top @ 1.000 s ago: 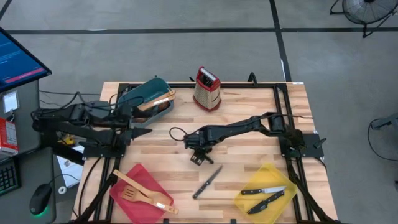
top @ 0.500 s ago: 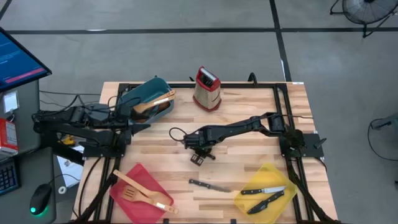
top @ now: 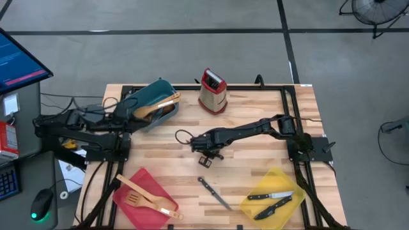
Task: Pick & Place Kitchen Items
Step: Put the black table knife into the yellow bin
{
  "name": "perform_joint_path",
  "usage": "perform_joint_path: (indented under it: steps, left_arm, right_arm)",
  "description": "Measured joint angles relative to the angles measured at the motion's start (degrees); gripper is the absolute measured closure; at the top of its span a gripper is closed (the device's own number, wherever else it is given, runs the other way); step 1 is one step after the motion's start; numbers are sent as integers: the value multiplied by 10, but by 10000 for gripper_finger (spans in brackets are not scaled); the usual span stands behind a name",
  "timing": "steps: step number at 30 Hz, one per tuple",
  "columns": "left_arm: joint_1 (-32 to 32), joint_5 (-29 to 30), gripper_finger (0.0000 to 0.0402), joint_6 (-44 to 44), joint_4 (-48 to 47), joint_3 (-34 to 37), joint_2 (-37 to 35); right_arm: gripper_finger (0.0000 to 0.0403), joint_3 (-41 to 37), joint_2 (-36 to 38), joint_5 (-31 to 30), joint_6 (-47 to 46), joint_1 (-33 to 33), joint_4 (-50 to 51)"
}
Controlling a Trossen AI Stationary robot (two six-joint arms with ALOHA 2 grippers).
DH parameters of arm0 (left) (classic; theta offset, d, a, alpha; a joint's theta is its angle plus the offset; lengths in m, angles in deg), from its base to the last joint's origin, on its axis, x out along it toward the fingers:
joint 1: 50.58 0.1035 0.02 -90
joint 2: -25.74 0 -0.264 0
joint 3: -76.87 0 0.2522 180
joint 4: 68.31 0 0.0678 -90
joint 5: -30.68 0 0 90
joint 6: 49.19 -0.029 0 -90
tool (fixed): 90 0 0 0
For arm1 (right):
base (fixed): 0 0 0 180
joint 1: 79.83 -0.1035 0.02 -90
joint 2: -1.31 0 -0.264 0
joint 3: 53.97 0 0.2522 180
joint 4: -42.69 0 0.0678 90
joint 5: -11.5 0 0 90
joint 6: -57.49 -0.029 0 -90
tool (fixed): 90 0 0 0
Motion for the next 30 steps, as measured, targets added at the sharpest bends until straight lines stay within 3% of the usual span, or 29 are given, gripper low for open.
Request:
perform_joint_path:
  steps: [8,18,23,30]
  left_arm:
    - [0,48,400,-9,49,82,-82]
    - [0,80,400,-42,196,233,-153]
    - [0,100,400,-87,269,275,-166]
    - [0,106,400,-112,281,296,-185]
  right_arm:
    - [340,2,53,-59,10,-1,17]
    - [339,3,146,-66,44,-1,9]
    - [339,3,204,-89,52,-4,8]
    - [339,4,277,-111,64,-20,1]
